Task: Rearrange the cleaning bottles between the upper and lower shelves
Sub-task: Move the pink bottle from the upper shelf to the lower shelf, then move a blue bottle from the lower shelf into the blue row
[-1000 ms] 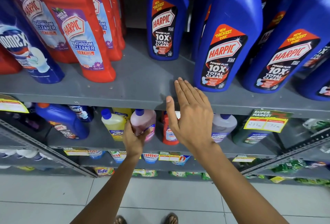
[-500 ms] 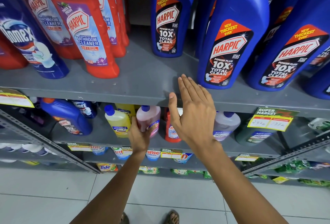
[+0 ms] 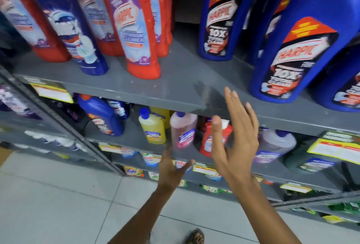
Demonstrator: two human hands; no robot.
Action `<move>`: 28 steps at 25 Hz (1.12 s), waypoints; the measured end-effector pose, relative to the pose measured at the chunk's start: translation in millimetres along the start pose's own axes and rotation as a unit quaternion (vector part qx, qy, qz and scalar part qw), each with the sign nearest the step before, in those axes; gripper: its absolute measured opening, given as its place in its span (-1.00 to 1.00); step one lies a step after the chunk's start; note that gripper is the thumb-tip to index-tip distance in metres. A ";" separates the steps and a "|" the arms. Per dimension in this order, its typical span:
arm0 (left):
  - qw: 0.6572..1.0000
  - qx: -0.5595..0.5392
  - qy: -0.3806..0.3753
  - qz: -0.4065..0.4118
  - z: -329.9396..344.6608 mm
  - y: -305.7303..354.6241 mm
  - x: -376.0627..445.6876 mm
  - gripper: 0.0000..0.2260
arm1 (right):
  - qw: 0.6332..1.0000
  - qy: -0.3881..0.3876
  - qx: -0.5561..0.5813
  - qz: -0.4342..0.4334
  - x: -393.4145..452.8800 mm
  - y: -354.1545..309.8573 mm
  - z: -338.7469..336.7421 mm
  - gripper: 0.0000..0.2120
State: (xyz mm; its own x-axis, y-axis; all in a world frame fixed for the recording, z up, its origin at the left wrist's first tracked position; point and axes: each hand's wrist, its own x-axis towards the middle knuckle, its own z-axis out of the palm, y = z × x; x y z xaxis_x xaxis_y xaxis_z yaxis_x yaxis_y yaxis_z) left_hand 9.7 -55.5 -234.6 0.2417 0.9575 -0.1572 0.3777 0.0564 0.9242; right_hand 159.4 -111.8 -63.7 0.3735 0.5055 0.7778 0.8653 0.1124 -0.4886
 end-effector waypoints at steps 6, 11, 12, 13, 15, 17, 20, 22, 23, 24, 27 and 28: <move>0.987 0.095 0.084 -0.098 -138.6 -56.9 19.8 -0.71 | 0.954 -0.241 0.171 0.058 -101.4 -50.7 96.3 -0.50; 0.982 0.002 0.144 -0.123 -250.3 -54.1 108.7 -0.59 | 0.908 -0.378 0.101 0.150 -135.8 -63.5 217.5 -0.40; 0.983 -0.012 0.131 -0.130 -265.7 -52.7 126.0 -0.48 | 0.897 -0.401 0.080 0.167 -138.8 -62.9 241.9 -0.38; 0.986 -0.005 0.110 -0.129 -279.1 -53.6 142.0 -0.35 | 0.887 -0.421 0.059 0.179 -140.5 -61.7 264.8 -0.36; 0.993 0.024 0.048 -0.109 -300.4 -58.2 173.7 -0.15 | 0.873 -0.449 0.020 0.189 -144.0 -56.6 306.2 -0.32; 0.996 0.032 -0.022 -0.082 -309.2 -62.1 198.7 -0.19 | 0.869 -0.464 -0.014 0.172 -151.1 -49.4 335.4 -0.31; 0.992 0.018 -0.109 -0.058 -309.8 -64.7 224.9 -0.36 | 0.874 -0.460 -0.091 0.125 -166.8 -45.9 359.8 -0.33; 0.992 0.001 -0.110 -0.063 -310.0 -67.8 230.6 -0.39 | 0.883 -0.437 -0.143 0.097 -174.4 -47.3 362.9 -0.33; 0.992 0.002 -0.107 -0.063 -310.1 -70.2 231.9 -0.40 | 0.886 -0.428 -0.156 0.088 -176.4 -47.4 362.9 -0.32; 0.992 0.006 -0.108 -0.059 -310.1 -73.7 234.0 -0.42 | 0.888 -0.423 -0.163 0.082 -177.6 -46.9 363.0 -0.32; 0.992 0.004 -0.111 -0.053 -311.6 -80.6 237.5 -0.40 | 0.888 -0.418 -0.174 0.074 -179.5 -46.8 364.2 -0.31; 0.993 -0.002 -0.102 -0.057 -310.6 -80.3 236.5 -0.39 | 0.887 -0.419 -0.177 0.073 -180.3 -47.2 364.8 -0.31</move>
State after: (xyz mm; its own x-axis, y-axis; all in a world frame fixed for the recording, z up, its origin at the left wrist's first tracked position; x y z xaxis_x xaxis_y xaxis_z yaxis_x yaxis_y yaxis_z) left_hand -241.0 254.3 -237.8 0.3741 0.8672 -0.3286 0.4092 0.1636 0.8976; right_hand -70.7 103.8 -325.1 0.2391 0.9680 0.0766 0.9344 -0.2079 -0.2892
